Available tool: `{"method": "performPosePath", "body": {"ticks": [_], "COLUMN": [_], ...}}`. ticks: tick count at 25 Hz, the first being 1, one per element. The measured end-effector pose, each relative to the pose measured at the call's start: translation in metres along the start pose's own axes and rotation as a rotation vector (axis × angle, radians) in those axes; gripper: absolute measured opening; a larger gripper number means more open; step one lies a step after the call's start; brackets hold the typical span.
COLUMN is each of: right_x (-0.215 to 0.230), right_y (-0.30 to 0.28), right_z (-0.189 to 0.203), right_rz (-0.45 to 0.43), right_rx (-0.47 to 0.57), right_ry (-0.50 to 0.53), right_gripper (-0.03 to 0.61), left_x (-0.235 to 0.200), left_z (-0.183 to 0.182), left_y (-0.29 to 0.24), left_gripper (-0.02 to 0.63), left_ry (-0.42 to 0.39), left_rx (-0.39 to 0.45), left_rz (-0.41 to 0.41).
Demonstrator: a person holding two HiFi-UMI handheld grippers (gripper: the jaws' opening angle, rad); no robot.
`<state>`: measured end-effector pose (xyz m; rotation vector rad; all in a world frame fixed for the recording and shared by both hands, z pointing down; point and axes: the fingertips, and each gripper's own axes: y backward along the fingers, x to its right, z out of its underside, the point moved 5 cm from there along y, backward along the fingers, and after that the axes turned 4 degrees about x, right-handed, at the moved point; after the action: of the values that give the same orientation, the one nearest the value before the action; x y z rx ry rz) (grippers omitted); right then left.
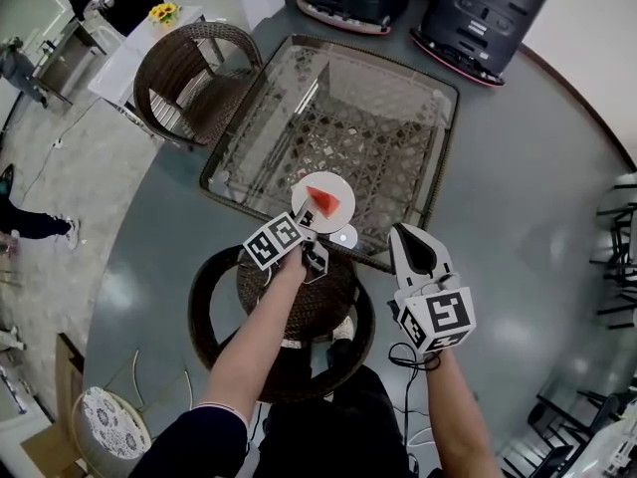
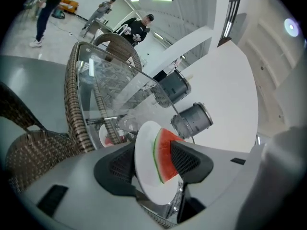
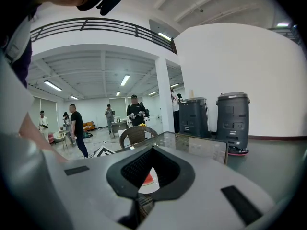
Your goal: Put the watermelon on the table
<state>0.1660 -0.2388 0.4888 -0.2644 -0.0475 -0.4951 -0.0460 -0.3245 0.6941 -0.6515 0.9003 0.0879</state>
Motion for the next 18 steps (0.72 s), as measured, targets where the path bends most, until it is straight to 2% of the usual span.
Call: {"method": "performPosePath", "body": {"ticks": [2, 4, 7, 10, 13, 15, 18], "right_x": [-0.004, -0.004, -0.003, -0.007, -0.013, -0.018, -0.025], "right_y": [-0.002, 0.002, 0.006, 0.004, 0.001, -0.002, -0.003], "right_z": [-0.001, -0.003, -0.006, -0.006, -0.008, -0.01, -0.014], "right_rz": [-0.004, -0.002, 0.0, -0.008, -0.017, -0.024, -0.03], "right_rx": [0.002, -0.009, -0.02, -0.021, -0.016, -0.011, -0.001], "right_ry": [-0.003, 0.005, 0.013, 0.014, 0.014, 0.018, 0.019], "right_gripper": [0.002, 0.002, 0.002, 0.002, 0.002, 0.002, 0.002], "left_x": [-0.003, -0.002, 0.001, 0.003, 0.01, 0.017, 0.03], "left_z": [-0.007, -0.005, -0.006, -0.017, -0.025, -0.029, -0.034], "left_y": [0.004, 0.006, 0.008, 0.012, 0.016, 0.023, 0.044], "left_gripper": [0.25, 0.274, 0.335, 0.337, 0.337, 0.336, 0.323], "left_ry": [-0.067, -0.121, -0.157, -0.159, -0.195, -0.263, -0.423], "left_rx": [0.015, 0.032, 0.073, 0.123, 0.124, 0.112, 0.092], "left_rz": [-0.015, -0.022, 0.0, 0.041, 0.07, 0.09, 0.147]}}
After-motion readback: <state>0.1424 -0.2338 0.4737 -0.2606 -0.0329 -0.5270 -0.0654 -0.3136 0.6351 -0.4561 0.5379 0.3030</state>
